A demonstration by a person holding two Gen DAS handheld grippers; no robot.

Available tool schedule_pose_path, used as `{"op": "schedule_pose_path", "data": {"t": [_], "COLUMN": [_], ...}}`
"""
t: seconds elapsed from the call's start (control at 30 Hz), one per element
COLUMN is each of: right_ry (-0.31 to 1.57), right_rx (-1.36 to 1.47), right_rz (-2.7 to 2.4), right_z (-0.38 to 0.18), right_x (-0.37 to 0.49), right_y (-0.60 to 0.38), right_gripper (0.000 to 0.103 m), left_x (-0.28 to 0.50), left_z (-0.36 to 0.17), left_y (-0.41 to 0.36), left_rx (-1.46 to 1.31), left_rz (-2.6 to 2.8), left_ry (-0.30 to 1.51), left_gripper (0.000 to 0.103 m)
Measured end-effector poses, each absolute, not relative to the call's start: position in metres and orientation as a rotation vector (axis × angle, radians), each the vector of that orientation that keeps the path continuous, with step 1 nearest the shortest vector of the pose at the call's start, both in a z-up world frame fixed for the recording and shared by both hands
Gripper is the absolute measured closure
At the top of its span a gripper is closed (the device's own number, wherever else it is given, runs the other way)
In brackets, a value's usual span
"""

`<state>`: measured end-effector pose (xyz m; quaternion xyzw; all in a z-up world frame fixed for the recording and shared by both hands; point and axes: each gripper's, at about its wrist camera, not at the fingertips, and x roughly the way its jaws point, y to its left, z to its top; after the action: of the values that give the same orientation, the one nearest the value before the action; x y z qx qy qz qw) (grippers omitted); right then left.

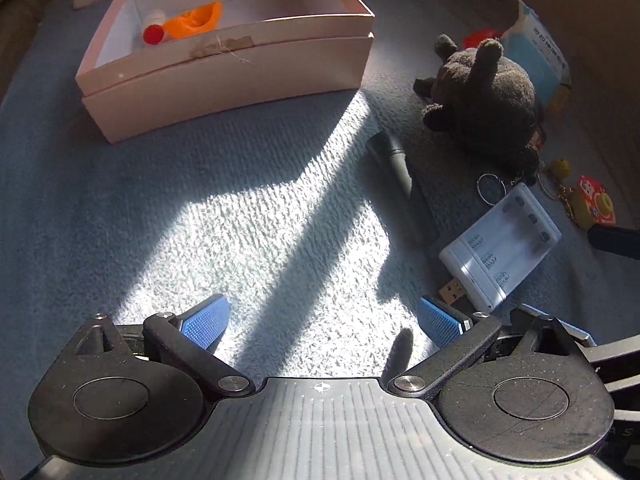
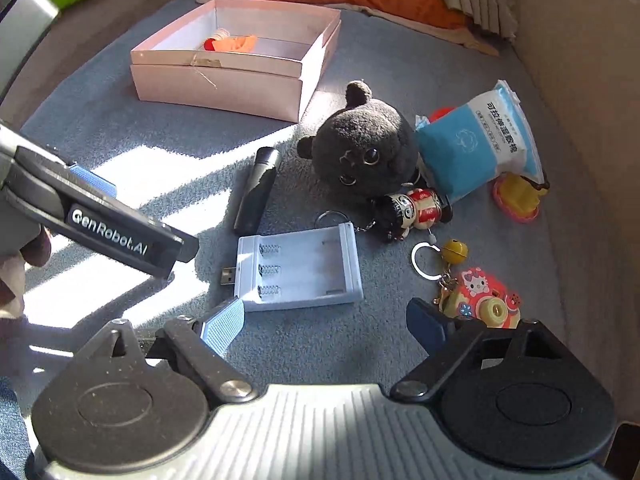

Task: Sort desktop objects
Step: 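Move the left tool toward the black flashlight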

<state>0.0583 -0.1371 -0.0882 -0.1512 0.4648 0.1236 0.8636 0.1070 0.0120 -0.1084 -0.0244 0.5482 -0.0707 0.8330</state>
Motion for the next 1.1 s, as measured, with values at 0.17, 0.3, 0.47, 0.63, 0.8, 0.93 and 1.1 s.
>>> {"op": "schedule_pose_path", "data": {"t": [0.17, 0.3, 0.47, 0.63, 0.8, 0.93, 1.1], "right_ry": [0.953, 1.008, 1.01, 1.044, 1.058, 1.071, 1.051], "right_rx": [-0.434, -0.408, -0.421, -0.306, -0.195, -0.154, -0.164], "right_rz": [0.271, 0.279, 0.184, 0.101, 0.007, -0.005, 0.008], "right_z": [-0.103, -0.106, -0.087, -0.071, -0.07, -0.08, -0.083], "right_x": [0.072, 0.09, 0.092, 0.091, 0.092, 0.094, 0.098], "right_y": [-0.112, -0.114, -0.144, -0.199, -0.241, -0.244, -0.233], "right_gripper": [0.014, 0.024, 0.023, 0.023, 0.023, 0.021, 0.02], "left_x": [0.114, 0.116, 0.129, 0.145, 0.166, 0.168, 0.155], "left_z": [-0.079, -0.075, -0.091, -0.103, -0.115, -0.115, -0.109], "left_y": [0.037, 0.031, 0.006, -0.028, -0.067, -0.082, -0.073], "left_rx": [-0.058, -0.044, -0.027, 0.011, 0.12, 0.194, 0.287], "left_rz": [-0.067, -0.102, -0.204, -0.32, -0.353, -0.349, -0.341], "left_ry": [1.052, 1.048, 1.079, 1.101, 1.112, 1.084, 1.053], "left_gripper": [0.0, 0.001, 0.019, 0.026, 0.03, 0.035, 0.075]}}
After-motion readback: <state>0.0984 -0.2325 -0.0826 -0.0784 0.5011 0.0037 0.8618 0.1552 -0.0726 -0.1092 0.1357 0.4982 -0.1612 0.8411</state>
